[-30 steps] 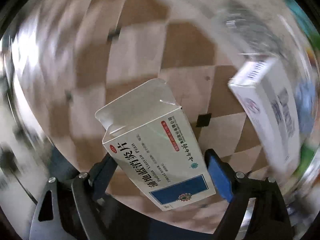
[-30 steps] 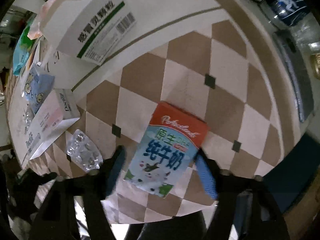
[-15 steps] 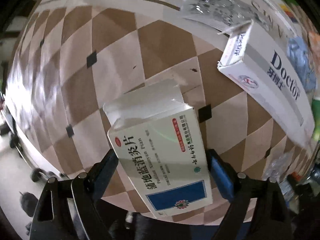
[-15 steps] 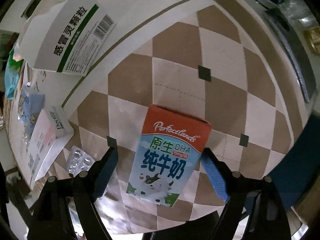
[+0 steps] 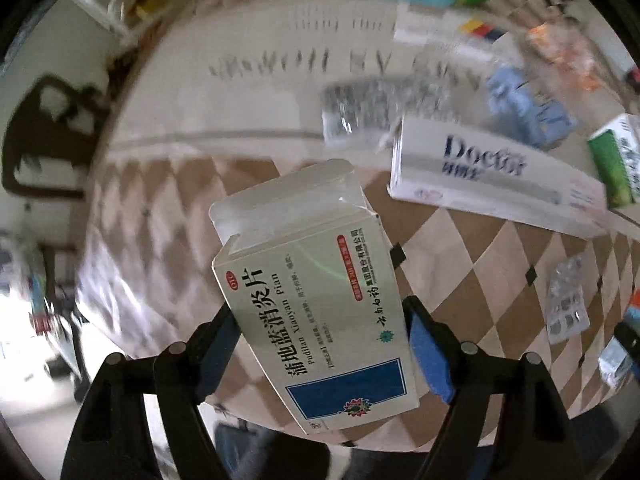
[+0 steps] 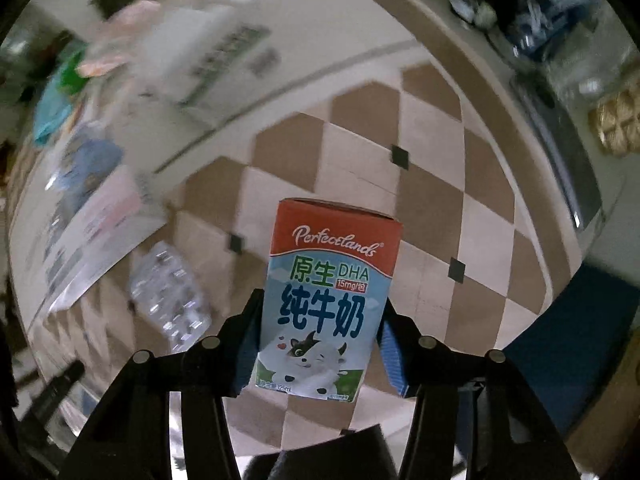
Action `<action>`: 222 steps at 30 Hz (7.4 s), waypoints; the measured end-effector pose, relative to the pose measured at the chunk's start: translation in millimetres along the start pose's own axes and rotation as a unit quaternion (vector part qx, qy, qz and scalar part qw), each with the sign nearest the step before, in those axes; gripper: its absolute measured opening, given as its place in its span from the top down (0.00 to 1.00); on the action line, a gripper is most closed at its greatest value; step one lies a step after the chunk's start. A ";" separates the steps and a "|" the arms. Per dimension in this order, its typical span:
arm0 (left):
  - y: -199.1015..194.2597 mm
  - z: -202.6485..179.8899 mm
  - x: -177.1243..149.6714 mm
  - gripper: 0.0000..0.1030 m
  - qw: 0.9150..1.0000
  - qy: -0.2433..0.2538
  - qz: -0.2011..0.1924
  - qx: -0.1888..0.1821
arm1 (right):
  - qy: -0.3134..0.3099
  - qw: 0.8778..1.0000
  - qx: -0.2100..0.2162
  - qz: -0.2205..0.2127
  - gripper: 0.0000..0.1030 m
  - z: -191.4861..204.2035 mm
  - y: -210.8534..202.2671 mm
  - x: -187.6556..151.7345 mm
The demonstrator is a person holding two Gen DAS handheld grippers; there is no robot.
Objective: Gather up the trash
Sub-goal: 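Carry both items to the trash bin and open both tools to drop them, then grasp the Doctor toothpaste box with left tool while right tool grasps the blister pack, then carry toothpaste box and blister pack to the bin and release both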
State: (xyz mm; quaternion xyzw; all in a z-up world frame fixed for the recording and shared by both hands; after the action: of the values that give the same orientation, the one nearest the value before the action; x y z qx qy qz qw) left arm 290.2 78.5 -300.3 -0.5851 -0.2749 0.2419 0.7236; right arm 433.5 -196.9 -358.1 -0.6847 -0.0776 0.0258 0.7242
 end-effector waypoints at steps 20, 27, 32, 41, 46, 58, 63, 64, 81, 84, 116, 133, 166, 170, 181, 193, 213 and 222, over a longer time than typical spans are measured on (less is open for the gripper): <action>-5.2 177.0 -208.1 0.25 0.985 0.087 -0.135 -0.056 | -0.108 0.985 0.081 -0.104 0.48 109.1 -93.1 -252.8; 105.2 186.0 -272.2 0.25 0.993 0.085 -0.033 -0.077 | -0.131 0.988 0.076 -0.017 0.48 115.7 -4.3 -351.6; 215.5 173.4 -291.3 0.24 0.992 0.059 0.041 -0.108 | -0.134 0.988 0.068 0.039 0.48 112.0 95.3 -388.7; 417.3 140.2 -307.2 0.22 0.978 0.034 0.128 -0.163 | -0.124 0.983 0.092 0.102 0.48 117.5 294.5 -416.4; 463.9 134.5 -315.5 0.12 0.966 0.019 0.155 -0.208 | -0.139 0.974 0.116 0.133 0.47 134.5 378.3 -431.2; 421.9 200.8 -330.3 0.00 0.993 0.007 0.096 -0.072 | -0.165 0.978 0.065 0.108 0.00 143.5 410.6 -436.3; 383.1 210.4 -332.9 0.00 0.996 0.016 0.074 -0.054 | -0.197 0.977 0.014 0.082 0.00 146.3 379.0 -437.5; 372.3 210.2 -334.0 0.00 0.996 0.019 0.071 -0.053 | -0.200 0.977 0.010 0.079 0.00 146.6 372.0 -437.3; 197.3 243.1 -340.6 0.00 0.995 0.032 0.050 -0.074 | -0.239 0.970 0.000 0.052 0.00 164.7 157.3 -446.9; 157.5 254.5 -333.9 0.01 0.996 0.031 0.035 -0.070 | -0.236 0.970 0.011 0.047 0.00 170.4 110.1 -444.6; 100.9 26.8 -23.0 0.00 0.970 0.239 -0.048 0.007 | -0.175 0.984 -0.030 0.021 0.19 118.7 49.7 -30.7; 80.0 -147.0 20.9 0.02 0.789 0.607 -0.094 0.024 | -0.032 0.998 -0.005 0.057 0.46 24.0 28.9 -13.0; 116.3 -33.0 -25.4 0.46 0.980 0.168 0.069 -0.076 | -0.107 0.991 -0.033 0.075 0.43 81.1 35.3 -15.2; 117.4 -22.5 -21.3 0.47 0.980 0.169 0.066 -0.085 | -0.106 0.991 -0.040 0.071 0.39 94.1 38.2 -18.5; 78.9 -4.7 -45.8 0.58 0.980 0.174 0.011 -0.095 | -0.120 0.991 -0.015 0.047 0.44 109.4 26.4 -56.4; -8.7 113.4 -130.9 0.58 0.984 0.082 -0.096 -0.125 | -0.138 0.987 0.050 -0.067 0.44 151.8 -51.0 -156.5; 200.8 173.6 -341.0 0.58 0.968 0.023 0.139 -0.207 | -0.143 0.985 0.046 0.088 0.44 106.2 78.5 -437.7; 405.4 128.0 -321.0 0.55 0.940 -0.002 0.232 -0.249 | -0.132 0.980 0.051 0.138 0.44 110.6 259.1 -442.0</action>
State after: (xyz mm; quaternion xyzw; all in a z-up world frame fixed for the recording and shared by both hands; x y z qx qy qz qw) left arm -43.4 34.6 -713.3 -0.7934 -0.1844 0.3284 0.4782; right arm -1.1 -135.3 -644.6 -0.6412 -0.0758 0.2196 0.7313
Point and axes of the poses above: each gripper's, at about its wrist camera, not at the fingertips, and y roughly the way its jaws point, z to its left, x to its top, the point moved 7 cm from there along y, roughly the way its jaws point, and after that the axes turned 2 degrees about y, right-handed, at the moved point
